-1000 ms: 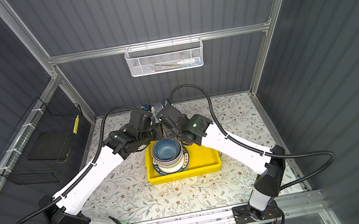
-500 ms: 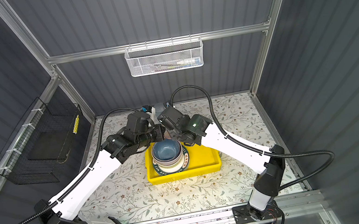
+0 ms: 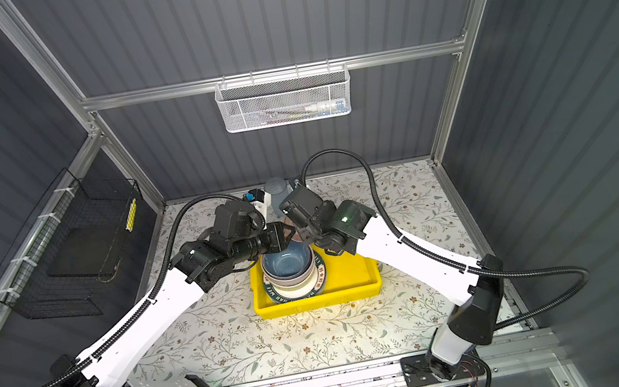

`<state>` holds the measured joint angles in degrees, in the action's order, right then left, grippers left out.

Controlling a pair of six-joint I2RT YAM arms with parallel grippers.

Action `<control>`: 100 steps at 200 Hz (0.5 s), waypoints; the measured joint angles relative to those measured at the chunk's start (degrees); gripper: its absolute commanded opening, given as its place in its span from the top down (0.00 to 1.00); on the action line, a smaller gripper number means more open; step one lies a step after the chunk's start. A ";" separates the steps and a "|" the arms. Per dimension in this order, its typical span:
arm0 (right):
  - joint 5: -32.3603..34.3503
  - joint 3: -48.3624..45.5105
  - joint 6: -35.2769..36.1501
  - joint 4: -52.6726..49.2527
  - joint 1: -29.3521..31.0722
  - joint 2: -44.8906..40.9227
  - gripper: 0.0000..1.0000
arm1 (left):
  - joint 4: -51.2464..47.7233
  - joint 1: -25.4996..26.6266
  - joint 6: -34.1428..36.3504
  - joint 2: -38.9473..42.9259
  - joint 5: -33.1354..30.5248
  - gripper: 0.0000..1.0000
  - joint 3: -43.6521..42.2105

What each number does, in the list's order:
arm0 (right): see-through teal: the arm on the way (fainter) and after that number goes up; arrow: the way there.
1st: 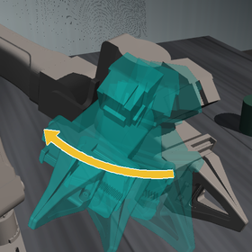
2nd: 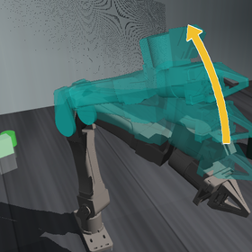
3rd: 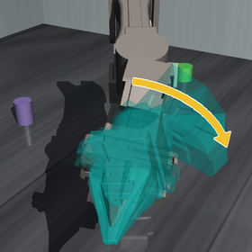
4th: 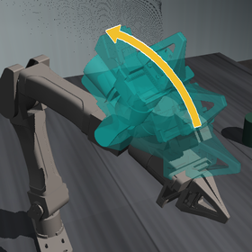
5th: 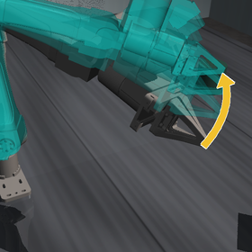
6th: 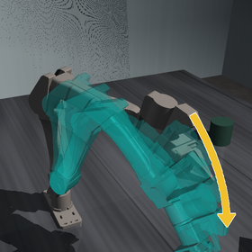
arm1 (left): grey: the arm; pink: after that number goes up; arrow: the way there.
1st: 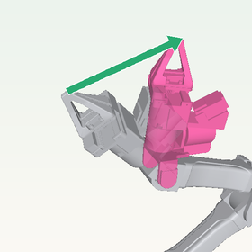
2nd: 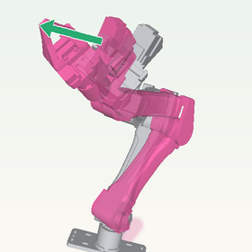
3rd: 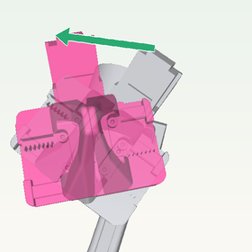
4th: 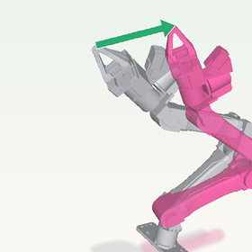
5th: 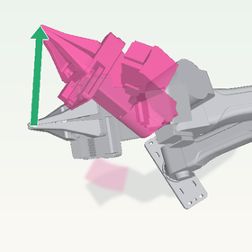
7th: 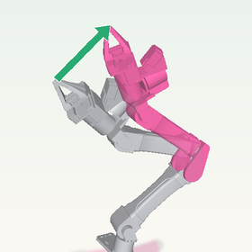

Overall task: Place the mixed dishes into the plastic bin
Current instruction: 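Pass the pink cup from the left gripper into the right gripper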

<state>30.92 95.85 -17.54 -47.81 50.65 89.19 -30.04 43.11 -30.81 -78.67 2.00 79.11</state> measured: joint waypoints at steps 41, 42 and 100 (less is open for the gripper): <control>-0.50 -3.85 -0.07 0.72 -2.16 -2.97 0.99 | 0.76 0.04 -0.09 1.33 2.36 0.45 -1.11; -0.55 -3.91 -0.07 0.72 -2.23 -2.99 0.99 | 0.74 0.04 -0.09 1.33 2.36 0.45 -1.11; -2.23 -10.32 -0.48 -0.13 -5.70 -7.08 0.99 | -0.90 0.04 2.27 2.78 1.05 0.30 -1.84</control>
<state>28.69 85.54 -18.02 -47.94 44.95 82.11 -30.94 43.16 -28.53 -75.90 3.05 77.28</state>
